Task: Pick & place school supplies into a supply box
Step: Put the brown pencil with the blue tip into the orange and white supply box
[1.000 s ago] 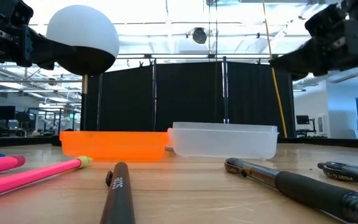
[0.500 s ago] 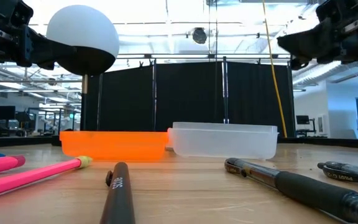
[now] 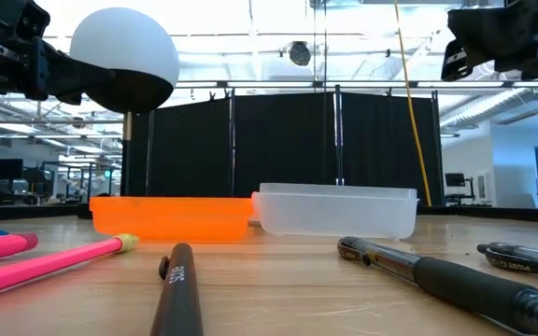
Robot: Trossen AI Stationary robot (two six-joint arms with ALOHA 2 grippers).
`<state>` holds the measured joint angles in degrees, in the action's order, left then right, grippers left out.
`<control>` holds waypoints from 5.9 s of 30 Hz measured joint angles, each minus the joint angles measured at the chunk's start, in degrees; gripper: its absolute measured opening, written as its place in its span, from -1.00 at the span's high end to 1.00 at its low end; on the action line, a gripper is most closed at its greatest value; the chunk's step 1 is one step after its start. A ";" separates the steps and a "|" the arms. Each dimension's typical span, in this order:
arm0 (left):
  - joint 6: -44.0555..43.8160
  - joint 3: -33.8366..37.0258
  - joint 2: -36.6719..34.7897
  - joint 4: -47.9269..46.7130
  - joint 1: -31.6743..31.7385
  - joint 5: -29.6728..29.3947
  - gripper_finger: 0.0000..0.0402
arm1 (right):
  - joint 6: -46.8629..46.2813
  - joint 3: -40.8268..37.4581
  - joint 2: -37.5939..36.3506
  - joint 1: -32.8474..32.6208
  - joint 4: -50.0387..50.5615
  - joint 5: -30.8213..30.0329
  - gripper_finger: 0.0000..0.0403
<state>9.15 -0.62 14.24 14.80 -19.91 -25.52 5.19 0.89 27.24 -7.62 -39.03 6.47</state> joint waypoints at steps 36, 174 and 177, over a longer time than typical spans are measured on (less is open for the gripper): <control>-24.81 0.00 0.02 3.87 -0.02 0.53 0.85 | 3.60 -0.04 0.04 0.01 1.14 -0.42 1.00; -111.45 -56.60 83.48 -55.07 -10.20 18.08 0.84 | 1.51 -0.04 -2.25 0.03 9.26 -0.40 1.00; -111.18 -58.61 80.09 -54.92 -10.38 15.56 0.89 | 1.51 -0.04 -2.25 0.01 9.25 -0.40 1.00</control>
<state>-102.03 -59.23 94.33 -40.12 -30.28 -9.96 6.70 0.84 24.99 -7.62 -29.78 6.07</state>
